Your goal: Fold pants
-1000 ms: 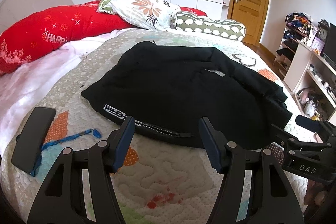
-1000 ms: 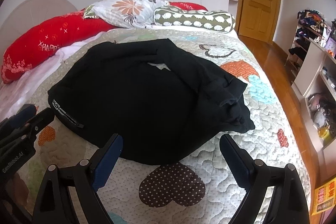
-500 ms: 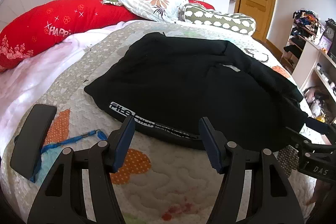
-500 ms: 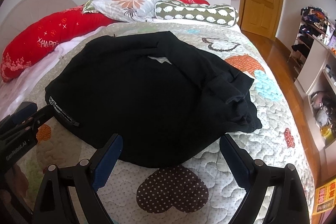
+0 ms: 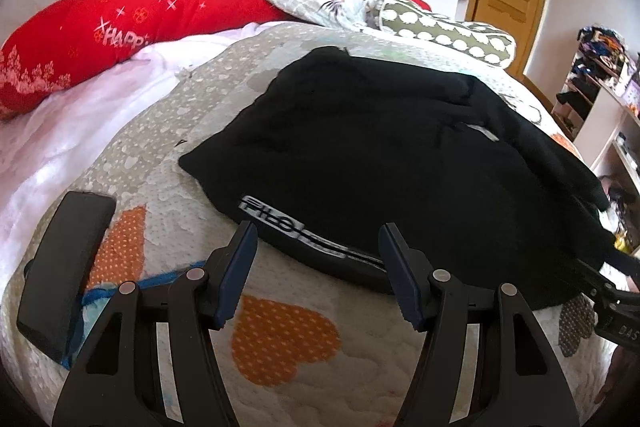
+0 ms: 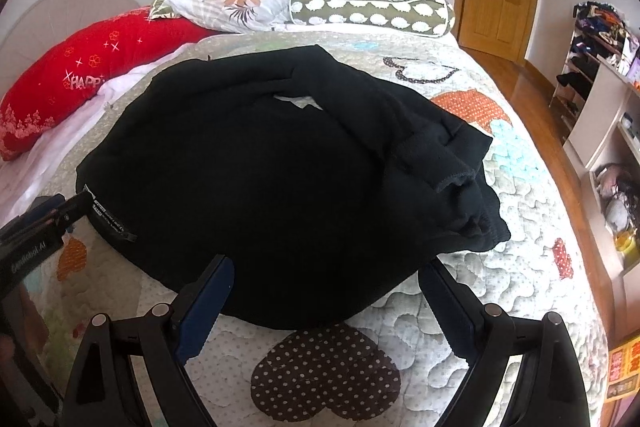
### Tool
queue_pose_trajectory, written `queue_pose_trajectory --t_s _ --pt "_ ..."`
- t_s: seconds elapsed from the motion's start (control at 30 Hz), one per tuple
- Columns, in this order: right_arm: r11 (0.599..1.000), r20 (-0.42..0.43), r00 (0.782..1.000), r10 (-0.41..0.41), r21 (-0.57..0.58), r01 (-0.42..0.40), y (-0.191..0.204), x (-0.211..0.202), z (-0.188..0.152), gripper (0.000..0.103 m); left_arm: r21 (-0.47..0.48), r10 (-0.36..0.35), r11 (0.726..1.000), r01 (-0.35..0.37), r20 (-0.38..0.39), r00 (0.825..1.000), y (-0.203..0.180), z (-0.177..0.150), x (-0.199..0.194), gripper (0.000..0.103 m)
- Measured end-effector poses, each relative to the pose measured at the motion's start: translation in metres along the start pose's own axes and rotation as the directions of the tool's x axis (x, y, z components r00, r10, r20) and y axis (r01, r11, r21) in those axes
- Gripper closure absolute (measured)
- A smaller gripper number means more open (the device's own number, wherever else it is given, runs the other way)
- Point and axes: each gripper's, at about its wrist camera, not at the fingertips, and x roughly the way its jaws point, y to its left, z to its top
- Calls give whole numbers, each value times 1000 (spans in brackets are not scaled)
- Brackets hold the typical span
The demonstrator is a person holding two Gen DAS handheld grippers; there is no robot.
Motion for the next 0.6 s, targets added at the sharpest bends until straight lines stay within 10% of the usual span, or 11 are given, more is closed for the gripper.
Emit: queue_pose_trajectory --t_s 0.6 --pt "989 -37 999 -23 144 28 -82 9 -15 10 -187 26 981 -49 -125 992 64 19 41 40"
